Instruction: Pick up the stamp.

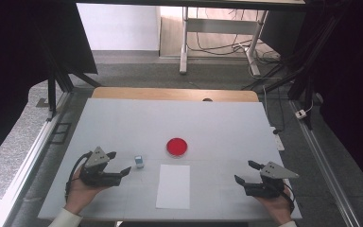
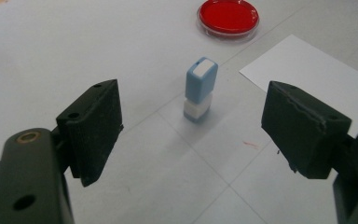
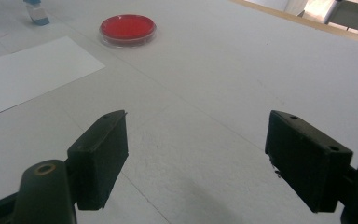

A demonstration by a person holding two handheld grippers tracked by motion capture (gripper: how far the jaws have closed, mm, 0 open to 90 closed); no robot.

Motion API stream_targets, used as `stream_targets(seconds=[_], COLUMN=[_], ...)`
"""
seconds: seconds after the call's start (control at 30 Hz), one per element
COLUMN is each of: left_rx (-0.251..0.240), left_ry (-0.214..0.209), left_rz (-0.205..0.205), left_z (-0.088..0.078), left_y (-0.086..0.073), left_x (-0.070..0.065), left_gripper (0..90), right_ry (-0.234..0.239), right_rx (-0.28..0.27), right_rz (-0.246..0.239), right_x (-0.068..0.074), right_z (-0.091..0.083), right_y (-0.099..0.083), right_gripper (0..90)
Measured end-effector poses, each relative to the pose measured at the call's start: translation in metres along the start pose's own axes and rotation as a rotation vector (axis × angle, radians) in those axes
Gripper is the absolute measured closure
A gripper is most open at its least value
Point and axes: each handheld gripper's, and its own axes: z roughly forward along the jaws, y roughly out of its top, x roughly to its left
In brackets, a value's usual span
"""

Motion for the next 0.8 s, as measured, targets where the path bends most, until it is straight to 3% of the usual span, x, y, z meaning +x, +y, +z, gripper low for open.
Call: stream_targets(seconds=[0.37,0.8], left_rx=[0.025,0.069], left_ry=[-0.022,-0.074], left_rz=[0.044,0.100], left_z=[0.019,0.045], left_y=[0.016,0.024], left_x=[0.007,0.014], left_gripper=[22.7,28.5], right_ry=[0.000,0.002], right_rx=[0.005,0.013], right_rz=[-0.001,-0.002], right_x=[0.001,0.002], right_z=[0.001,0.003], right_y=[0.000,-0.001], right_gripper=[21.1,21.3])
